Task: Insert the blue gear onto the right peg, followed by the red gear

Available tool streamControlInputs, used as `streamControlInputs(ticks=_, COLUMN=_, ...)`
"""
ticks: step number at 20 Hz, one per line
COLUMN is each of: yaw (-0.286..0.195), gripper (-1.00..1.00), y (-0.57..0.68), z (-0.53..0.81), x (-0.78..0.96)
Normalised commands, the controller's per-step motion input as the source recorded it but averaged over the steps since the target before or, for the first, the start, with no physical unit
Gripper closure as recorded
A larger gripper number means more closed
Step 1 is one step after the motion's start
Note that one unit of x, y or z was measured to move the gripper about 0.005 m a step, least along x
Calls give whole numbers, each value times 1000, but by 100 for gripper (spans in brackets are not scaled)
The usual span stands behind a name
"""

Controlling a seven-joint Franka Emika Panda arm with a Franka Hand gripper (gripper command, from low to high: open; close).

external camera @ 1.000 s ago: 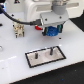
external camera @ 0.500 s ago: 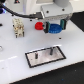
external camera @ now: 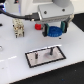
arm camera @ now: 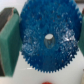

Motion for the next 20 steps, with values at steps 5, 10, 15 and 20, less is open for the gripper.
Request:
streamControlInputs(ticks=5, yaw=0, gripper=100, y=-144, z=64, x=746)
streamControlInputs(ticks=10, yaw=0, gripper=100, y=-75, z=12, x=546)
streamControlInputs(ticks=15, yaw=0, gripper=100, y=-161, z=-85, x=287)
streamControlInputs(ticks=20, yaw=0, gripper=100, y=-122, z=-178, x=229)
